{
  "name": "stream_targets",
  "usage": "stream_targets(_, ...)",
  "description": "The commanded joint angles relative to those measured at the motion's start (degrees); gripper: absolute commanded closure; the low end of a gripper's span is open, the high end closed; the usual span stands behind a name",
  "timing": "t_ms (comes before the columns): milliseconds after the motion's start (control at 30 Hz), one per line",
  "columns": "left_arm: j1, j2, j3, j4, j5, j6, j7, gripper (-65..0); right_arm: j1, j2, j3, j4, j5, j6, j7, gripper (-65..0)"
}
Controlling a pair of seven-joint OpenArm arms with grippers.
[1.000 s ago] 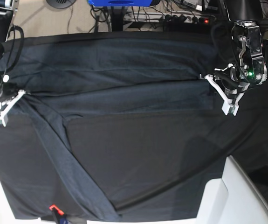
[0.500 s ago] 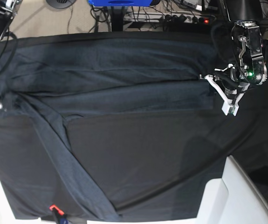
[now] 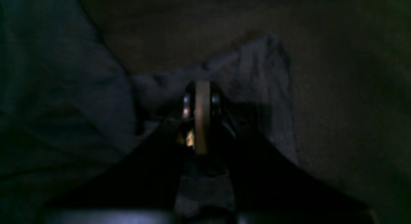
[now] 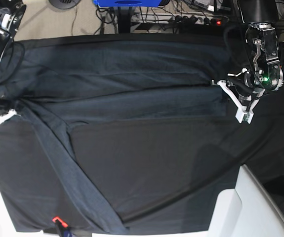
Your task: Fold the T-shirt properly
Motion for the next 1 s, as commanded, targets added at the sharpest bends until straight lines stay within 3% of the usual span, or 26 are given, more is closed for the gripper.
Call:
stream_targets(0,-0.32,-0.73,-0.33,1.02,0.03,0.14,-0.80,0.0,2.00,1.65,0.37,-0.28,0.54,0.16,1.69,0.0)
stream_targets(200,-0.50,-0.73,-0.33,0.94,0.03,0.14,-0.80,0.0,4.20,4.11,0.28,-6.53,0.45,0.07,5.73,0.0)
stream_targets(300,-0.68,-0.73,-0.33,0.67,0.03,0.14,-0.80,0.0,4.73,5.34,0.10,-9.25,0.45,-3.45,7.49,0.0)
stream_targets(367,-0.68,-0.73,-0.33,0.67,0.03,0.14,-0.80,0.0,4.90,5.43,0.10,-10.57,0.45,-4.85,8.72,0.0)
stream_targets(667,-0.76,-0.64,-0.33,0.67,0.03,0.14,-0.80,0.0,5.43,5.43,0.63,-10.48,0.62,-5.29,9.42,0.0)
stream_targets(800,-0.76,-0.55,-0.33,0.76,0.03,0.14,-0.80,0.0,3.85,4.73,5.20,-3.98,0.89,-8.90,9.34,0.0)
stream_targets(967,-0.76,-0.38,-0.33,0.85,0.03,0.14,-0.80,0.0,-0.55,1.21,5.55,7.63,0.62,-3.71,8.11,0.0)
